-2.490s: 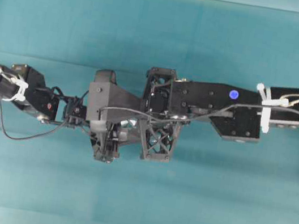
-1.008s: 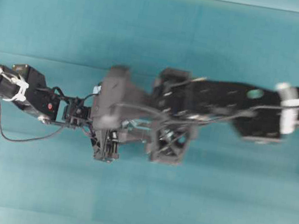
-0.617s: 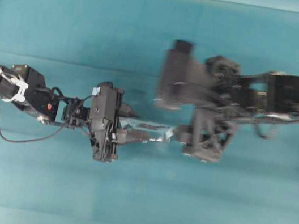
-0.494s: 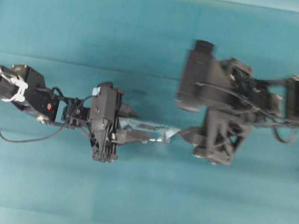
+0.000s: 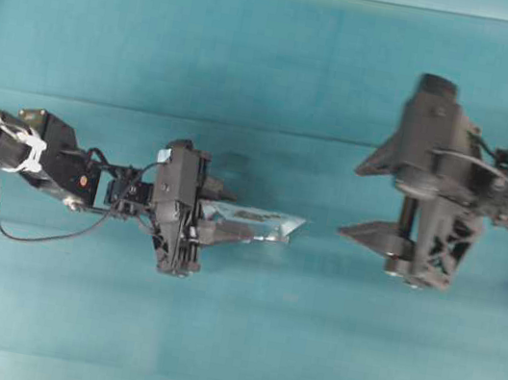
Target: Hand over the silver zip bag and make it stand upright.
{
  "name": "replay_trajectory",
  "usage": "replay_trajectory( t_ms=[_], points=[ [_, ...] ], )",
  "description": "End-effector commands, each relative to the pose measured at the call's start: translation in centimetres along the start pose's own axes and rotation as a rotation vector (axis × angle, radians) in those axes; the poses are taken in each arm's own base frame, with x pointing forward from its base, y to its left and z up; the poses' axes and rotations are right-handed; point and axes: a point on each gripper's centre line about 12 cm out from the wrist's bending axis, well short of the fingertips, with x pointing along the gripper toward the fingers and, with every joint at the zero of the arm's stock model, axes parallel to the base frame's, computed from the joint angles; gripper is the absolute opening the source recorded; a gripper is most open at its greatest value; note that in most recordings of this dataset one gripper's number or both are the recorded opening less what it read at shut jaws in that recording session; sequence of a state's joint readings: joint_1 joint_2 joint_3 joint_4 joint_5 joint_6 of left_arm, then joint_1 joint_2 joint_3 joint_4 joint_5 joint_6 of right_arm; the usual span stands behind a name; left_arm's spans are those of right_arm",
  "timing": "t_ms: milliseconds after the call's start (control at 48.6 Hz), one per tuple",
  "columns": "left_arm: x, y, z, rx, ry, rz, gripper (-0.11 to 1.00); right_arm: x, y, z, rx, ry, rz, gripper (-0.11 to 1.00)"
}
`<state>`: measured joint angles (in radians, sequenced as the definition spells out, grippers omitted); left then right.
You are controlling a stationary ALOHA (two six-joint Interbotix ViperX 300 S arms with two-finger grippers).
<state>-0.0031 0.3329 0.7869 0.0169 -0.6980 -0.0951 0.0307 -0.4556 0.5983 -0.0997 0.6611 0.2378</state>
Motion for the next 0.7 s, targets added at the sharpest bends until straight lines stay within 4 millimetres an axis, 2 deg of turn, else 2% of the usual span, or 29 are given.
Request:
replay_trajectory(
  t_ms=[0, 226, 679],
  points=[
    [0.0, -0.3, 0.4, 0.005, -0.010, -0.007, 0.30, -1.3, 0.1, 0.3, 0.009, -0.070, 0.016, 0.90],
    [0.0, -0.3, 0.4, 0.007, -0.010, -0.007, 0.30, -2.0, 0.0, -0.5, 0.009, -0.124, 0.030, 0.90],
    [0.0, -0.3, 0.4, 0.008, -0.010, -0.007, 0.29, -1.6, 0.0, -1.2, 0.008, -0.118, 0.034, 0.90]
  ],
)
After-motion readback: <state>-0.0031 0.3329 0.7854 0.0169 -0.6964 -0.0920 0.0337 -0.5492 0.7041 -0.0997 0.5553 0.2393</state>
